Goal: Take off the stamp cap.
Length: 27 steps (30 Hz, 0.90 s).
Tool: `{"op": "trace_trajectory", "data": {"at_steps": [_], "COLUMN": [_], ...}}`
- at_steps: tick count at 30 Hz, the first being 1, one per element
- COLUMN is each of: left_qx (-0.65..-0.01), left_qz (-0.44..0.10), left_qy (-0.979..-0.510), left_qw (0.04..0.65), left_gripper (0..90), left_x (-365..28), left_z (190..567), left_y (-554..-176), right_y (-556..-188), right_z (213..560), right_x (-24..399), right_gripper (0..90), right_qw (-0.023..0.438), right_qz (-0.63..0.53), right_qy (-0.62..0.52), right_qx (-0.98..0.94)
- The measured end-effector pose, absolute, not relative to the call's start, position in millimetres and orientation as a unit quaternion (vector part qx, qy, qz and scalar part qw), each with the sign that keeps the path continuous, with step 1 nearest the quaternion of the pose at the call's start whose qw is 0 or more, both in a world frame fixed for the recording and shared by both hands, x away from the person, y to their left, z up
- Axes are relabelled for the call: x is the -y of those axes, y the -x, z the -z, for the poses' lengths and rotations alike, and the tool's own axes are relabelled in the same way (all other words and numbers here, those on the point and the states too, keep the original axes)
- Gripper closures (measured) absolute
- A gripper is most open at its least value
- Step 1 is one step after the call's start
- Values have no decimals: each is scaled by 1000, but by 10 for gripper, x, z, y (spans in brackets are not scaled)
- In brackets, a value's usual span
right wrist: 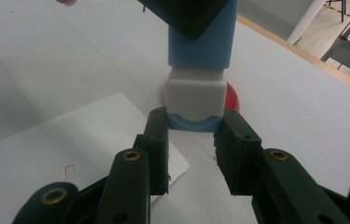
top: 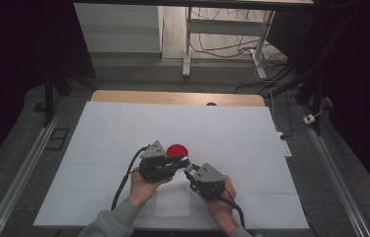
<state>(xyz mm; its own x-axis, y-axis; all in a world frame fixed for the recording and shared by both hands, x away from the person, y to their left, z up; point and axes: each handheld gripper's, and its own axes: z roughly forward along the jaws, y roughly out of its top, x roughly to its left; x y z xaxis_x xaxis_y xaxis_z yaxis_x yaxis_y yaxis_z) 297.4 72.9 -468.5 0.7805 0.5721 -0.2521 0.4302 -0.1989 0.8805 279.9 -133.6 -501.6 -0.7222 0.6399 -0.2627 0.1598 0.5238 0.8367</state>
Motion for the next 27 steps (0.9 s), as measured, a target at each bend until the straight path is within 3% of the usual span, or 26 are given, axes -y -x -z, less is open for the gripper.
{"op": "trace_trajectory", "data": {"at_steps": [27], "left_qx": [-330], "left_qz": [-61], "left_qy": [-766], "left_qw": [549], "left_gripper": [761], "left_x": [-738], "left_z": [4705], "left_y": [-2964], "right_y": [-2784], "right_z": [5033], "right_x": [1355], "right_gripper": [664], "right_qw": [282], "right_qz": [-428], "right_qy": [-236], "right_qx": [-826]}}
